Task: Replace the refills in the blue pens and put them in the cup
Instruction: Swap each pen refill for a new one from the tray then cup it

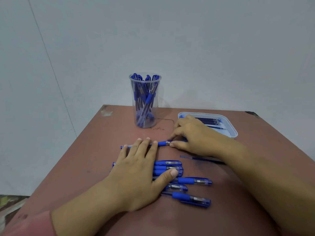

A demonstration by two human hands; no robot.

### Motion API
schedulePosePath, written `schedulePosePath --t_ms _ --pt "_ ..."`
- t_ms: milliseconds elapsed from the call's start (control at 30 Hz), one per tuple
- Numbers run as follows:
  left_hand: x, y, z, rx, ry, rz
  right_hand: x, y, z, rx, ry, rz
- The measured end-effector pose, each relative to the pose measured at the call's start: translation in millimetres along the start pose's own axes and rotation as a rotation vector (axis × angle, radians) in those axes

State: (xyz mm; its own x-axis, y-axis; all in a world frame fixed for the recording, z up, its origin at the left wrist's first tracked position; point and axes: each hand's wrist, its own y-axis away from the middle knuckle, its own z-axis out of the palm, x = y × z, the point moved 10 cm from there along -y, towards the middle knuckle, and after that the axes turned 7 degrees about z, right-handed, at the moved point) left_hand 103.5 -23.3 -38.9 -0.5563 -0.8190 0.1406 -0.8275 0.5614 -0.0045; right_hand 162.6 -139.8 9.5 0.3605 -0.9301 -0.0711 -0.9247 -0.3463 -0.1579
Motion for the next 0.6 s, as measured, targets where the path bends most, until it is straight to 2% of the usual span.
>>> schedulePosePath --t_ms 233,367,500,600 --pt "-1.9 -0.9 -6.6 0.047 0.081 -0.003 -8.7 -1.2 -12.5 0.139 0.047 -0.003" --pt "-1.5 -3.6 -31.2 0.246 0.114 0.087 -7.2 10.7 -32.2 0.2 -0.114 -0.015" --pt "4.9 -5.2 -66.4 0.513 0.18 0.294 4.8 41.2 -54.6 0.292 -0.301 -0.01" --pt "17.9 -11.4 -77.8 0.589 0.189 0.397 14.0 67.0 -59.1 0.381 -0.327 -0.013"
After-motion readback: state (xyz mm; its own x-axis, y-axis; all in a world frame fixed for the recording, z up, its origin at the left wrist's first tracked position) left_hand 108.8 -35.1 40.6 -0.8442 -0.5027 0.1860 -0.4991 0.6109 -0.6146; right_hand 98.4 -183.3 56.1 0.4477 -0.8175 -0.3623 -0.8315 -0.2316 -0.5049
